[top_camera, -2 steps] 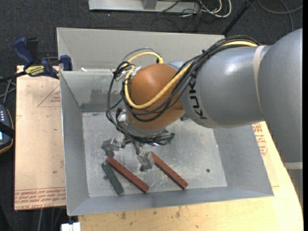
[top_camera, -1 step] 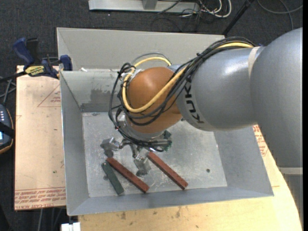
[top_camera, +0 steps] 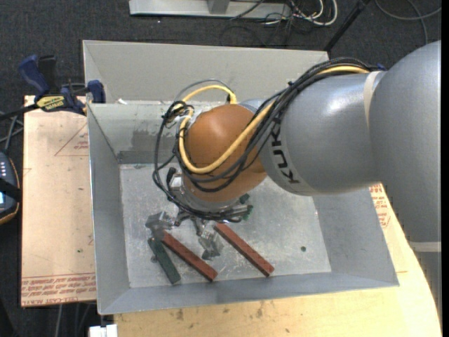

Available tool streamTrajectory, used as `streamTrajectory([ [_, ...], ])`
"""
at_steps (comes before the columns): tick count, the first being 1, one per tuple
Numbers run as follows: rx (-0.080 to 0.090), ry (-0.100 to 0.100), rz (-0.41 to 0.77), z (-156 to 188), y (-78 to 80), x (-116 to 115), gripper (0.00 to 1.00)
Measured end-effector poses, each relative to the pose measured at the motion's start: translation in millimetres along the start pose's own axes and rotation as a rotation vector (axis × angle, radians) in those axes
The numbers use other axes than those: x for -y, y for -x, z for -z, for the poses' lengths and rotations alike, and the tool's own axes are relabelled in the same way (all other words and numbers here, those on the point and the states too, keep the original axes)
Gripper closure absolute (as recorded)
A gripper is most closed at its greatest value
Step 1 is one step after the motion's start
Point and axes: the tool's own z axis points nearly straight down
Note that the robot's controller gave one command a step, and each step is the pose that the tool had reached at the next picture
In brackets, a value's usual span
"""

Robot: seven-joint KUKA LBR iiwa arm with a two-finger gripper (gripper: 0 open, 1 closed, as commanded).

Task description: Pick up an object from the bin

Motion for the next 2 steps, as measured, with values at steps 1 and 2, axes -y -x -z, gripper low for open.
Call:
streamTrajectory([
  [1,0.000,-0.001,0.112,-2.8,0.3,-2.7,0.00],
  [2,0.000,0.001,0.109,-17.8,-2.9,-14.9,0.00],
])
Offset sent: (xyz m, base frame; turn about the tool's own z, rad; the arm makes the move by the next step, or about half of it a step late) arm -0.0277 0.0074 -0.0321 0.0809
